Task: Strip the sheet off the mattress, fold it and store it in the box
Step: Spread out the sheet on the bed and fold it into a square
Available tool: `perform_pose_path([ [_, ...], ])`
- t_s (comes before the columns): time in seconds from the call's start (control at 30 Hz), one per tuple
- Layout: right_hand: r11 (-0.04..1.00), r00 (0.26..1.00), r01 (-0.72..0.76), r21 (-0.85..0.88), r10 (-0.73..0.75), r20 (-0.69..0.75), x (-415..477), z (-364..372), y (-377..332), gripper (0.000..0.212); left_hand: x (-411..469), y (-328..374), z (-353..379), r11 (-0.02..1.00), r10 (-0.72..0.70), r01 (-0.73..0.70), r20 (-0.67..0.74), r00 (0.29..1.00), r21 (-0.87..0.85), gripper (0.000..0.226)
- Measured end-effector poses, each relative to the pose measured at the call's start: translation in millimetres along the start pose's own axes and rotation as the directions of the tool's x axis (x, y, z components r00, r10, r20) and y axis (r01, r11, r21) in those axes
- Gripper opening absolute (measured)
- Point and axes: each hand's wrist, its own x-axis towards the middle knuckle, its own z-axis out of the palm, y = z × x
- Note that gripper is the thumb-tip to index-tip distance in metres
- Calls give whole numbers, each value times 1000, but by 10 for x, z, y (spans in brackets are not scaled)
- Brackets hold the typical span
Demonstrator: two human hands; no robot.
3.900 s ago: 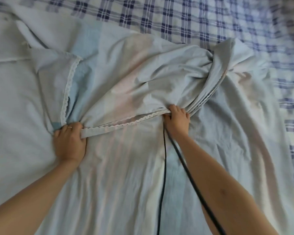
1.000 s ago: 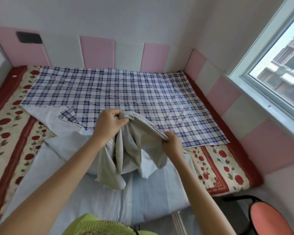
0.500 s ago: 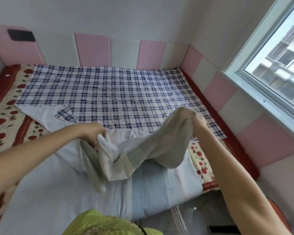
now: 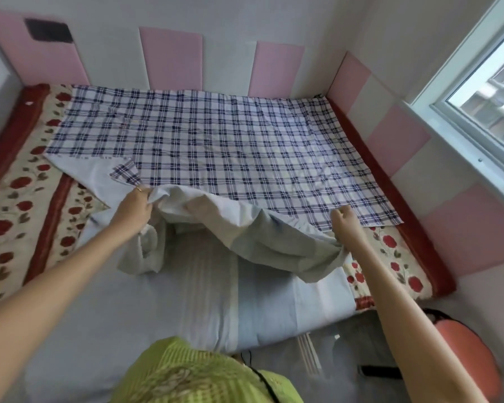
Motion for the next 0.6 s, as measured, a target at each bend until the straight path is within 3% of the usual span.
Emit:
perform_pose_path([
  [0.1, 877, 962, -127, -464, 222, 157, -129, 241, 448, 70, -173, -259, 146, 997, -63, 44, 291, 955, 69, 27],
  [0.13, 788, 935, -189, -587, 327, 138, -211, 296, 611, 92, -246, -305, 193, 992, -109, 66, 436, 893, 111, 29],
  [0.2, 624, 869, -291, -725, 490, 73, -366, 375, 929, 116, -430, -373, 264, 965, -232, 66, 707, 669, 253, 54],
  [0.27, 545, 739, -324, -774, 656, 152, -516, 388, 1166, 100, -634, -445, 300, 869, -428, -39, 790, 439, 492, 93],
  [0.3, 495, 663, -262, -828, 716, 218, -574, 391, 1232, 87, -724, -494, 306, 791, -521, -131, 770, 369, 597, 100],
  [0.37, 399, 556, -118, -909, 785, 272, -808, 420, 1240, 70, -965, -582, 425, 635, -660, -298, 702, 270, 712, 83],
  [0.47, 419, 507, -61, -906, 795, 334, -1034, 558, 1293, 61, -1224, -516, 462, 553, -773, -412, 630, 69, 724, 49],
  [0.53, 390, 400, -68, -918, 854, 333, -1134, 628, 1256, 63, -1252, -499, 424, 608, -763, -290, 645, 43, 739, 34],
  [0.6, 453, 338, -73, -888, 849, 405, -1149, 678, 1251, 63, -1187, -561, 395, 684, -699, -238, 713, 54, 689, 29],
])
